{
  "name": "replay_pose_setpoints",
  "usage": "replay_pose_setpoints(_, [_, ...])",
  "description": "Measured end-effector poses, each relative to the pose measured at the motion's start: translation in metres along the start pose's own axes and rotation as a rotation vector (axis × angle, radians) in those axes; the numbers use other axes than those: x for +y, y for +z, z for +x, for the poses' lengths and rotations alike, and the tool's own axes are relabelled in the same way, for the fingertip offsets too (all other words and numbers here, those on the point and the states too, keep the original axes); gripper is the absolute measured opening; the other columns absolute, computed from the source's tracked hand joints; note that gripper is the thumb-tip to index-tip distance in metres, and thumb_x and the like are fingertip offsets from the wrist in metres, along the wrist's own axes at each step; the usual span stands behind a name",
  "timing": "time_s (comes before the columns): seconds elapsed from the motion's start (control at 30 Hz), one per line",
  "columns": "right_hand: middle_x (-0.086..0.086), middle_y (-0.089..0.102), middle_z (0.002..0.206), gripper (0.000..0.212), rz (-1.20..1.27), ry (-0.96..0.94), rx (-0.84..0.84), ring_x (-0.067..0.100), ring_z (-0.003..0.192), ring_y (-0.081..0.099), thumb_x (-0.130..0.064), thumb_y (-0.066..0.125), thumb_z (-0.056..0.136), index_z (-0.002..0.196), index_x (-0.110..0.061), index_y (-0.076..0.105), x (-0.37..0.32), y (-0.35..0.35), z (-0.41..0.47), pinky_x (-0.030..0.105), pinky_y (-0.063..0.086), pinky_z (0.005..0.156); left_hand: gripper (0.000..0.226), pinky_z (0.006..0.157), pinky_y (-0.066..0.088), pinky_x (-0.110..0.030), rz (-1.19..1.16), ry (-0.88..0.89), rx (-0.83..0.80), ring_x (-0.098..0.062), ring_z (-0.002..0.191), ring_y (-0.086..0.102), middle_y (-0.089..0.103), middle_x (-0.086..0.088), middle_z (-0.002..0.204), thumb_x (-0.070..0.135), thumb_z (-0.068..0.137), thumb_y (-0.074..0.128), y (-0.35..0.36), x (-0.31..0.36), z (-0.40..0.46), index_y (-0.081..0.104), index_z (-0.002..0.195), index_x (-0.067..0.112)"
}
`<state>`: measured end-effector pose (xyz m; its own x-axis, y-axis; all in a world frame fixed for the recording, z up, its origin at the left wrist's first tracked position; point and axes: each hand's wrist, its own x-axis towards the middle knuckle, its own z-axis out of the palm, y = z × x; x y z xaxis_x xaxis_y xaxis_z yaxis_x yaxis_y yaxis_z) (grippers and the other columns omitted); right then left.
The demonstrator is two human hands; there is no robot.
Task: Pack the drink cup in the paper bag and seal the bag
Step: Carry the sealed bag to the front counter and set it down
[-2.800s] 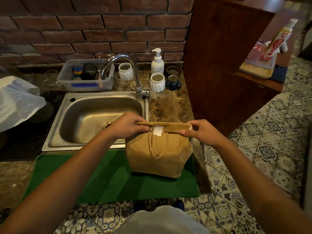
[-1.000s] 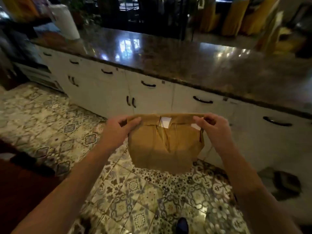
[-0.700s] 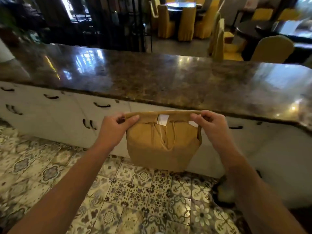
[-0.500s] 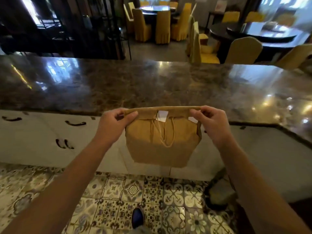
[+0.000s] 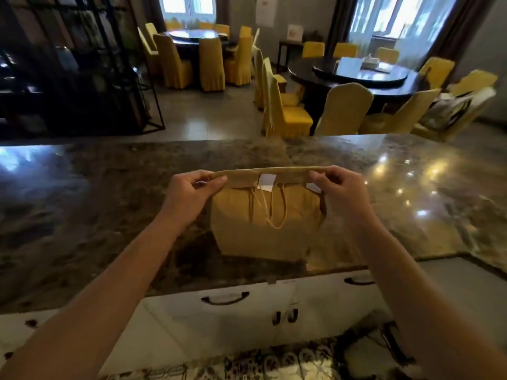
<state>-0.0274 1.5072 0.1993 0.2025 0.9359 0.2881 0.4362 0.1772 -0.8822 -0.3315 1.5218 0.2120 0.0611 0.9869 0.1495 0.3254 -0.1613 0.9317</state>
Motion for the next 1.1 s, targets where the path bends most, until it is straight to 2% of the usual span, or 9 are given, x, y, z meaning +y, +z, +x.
replay_pose_setpoints(0.03, [-0.006,0.074,0.083,0.007,0.004,-0.002,0.005,0.012,0.08,0.071,-0.032,0.068,0.097,0.093,-0.03,0.074,-0.002,0.006,0.013,0.021,0.058,0.068,0.021,0.084,0.055,-0.028,0.008,0.011,0.004,-0.011,0.098,0.068,0.073,0.001,0.104,0.031,0.093,0.069,-0.002,-0.002,0.015,0.073,0.109,0.018])
replay_pose_setpoints(0.17, [-0.011,0.074,0.083,0.01,0.005,-0.024,0.025,0.0,0.079,0.07,-0.032,0.068,0.097,0.1,-0.025,0.075,0.001,0.023,0.07,0.016,0.055,0.069,0.027,0.086,0.054,-0.029,0.053,0.057,-0.003,-0.014,0.102,0.065,0.071,0.0,0.108,0.031,0.093,0.068,-0.007,-0.014,0.073,0.074,0.115,0.014])
replay_pose_setpoints(0.33, [-0.012,0.066,0.077,0.009,-0.137,-0.081,-0.025,0.001,0.068,0.061,-0.036,0.066,0.099,0.096,-0.029,0.07,0.015,0.043,0.138,0.021,0.05,0.065,0.032,0.075,0.047,-0.018,0.13,0.066,0.028,-0.01,0.1,0.063,0.071,0.002,0.109,0.033,0.093,0.07,-0.009,-0.028,0.131,0.073,0.119,0.015])
replay_pose_setpoints(0.43, [-0.011,0.065,0.076,0.009,-0.159,-0.088,-0.024,-0.006,0.062,0.059,-0.035,0.064,0.1,0.091,-0.034,0.068,0.022,0.054,0.162,0.014,0.049,0.059,0.035,0.071,0.043,-0.012,0.158,0.058,0.06,-0.007,0.096,0.063,0.071,0.002,0.109,0.032,0.093,0.071,-0.006,-0.033,0.155,0.072,0.12,0.011])
replay_pose_setpoints(0.63, [-0.009,0.067,0.084,0.014,-0.317,-0.13,-0.048,0.007,0.079,0.064,-0.037,0.062,0.1,0.099,-0.024,0.069,0.043,0.069,0.184,0.024,0.046,0.066,0.032,0.07,0.041,-0.007,0.201,0.025,0.088,0.005,0.087,0.058,0.067,0.008,0.1,0.031,0.093,0.071,-0.004,-0.045,0.175,0.071,0.119,0.011])
replay_pose_setpoints(0.7, [-0.009,0.066,0.083,0.014,-0.321,-0.126,-0.05,0.008,0.079,0.063,-0.036,0.062,0.1,0.098,-0.023,0.068,0.048,0.072,0.186,0.026,0.046,0.066,0.028,0.069,0.04,-0.008,0.202,0.02,0.069,0.006,0.087,0.057,0.066,0.011,0.098,0.032,0.094,0.07,-0.003,-0.049,0.177,0.072,0.115,0.013])
replay_pose_setpoints(0.93, [-0.005,0.071,0.092,0.022,-0.246,-0.1,-0.082,0.012,0.085,0.07,-0.039,0.066,0.098,0.109,-0.02,0.066,0.053,0.076,0.188,0.036,0.063,0.076,0.026,0.07,0.042,-0.008,0.24,0.037,0.014,0.002,0.093,0.061,0.069,0.006,0.106,0.035,0.095,0.068,-0.006,-0.049,0.183,0.07,0.114,0.018])
replay_pose_setpoints(1.03, [-0.007,0.07,0.1,0.029,-0.239,-0.09,-0.11,0.011,0.091,0.069,-0.04,0.068,0.097,0.119,-0.021,0.063,0.053,0.076,0.188,0.033,0.062,0.077,0.036,0.083,0.05,-0.022,0.264,0.052,-0.028,-0.01,0.105,0.061,0.066,0.005,0.116,0.038,0.095,0.067,-0.003,-0.05,0.186,0.065,0.126,0.019])
replay_pose_setpoints(1.1, [-0.006,0.068,0.105,0.036,-0.219,-0.074,-0.121,0.01,0.096,0.068,-0.039,0.068,0.096,0.126,-0.02,0.059,0.052,0.076,0.19,0.029,0.061,0.077,0.042,0.085,0.05,-0.024,0.253,0.06,-0.035,-0.015,0.111,0.059,0.062,0.003,0.122,0.035,0.097,0.065,0.001,-0.048,0.188,0.06,0.134,0.017])
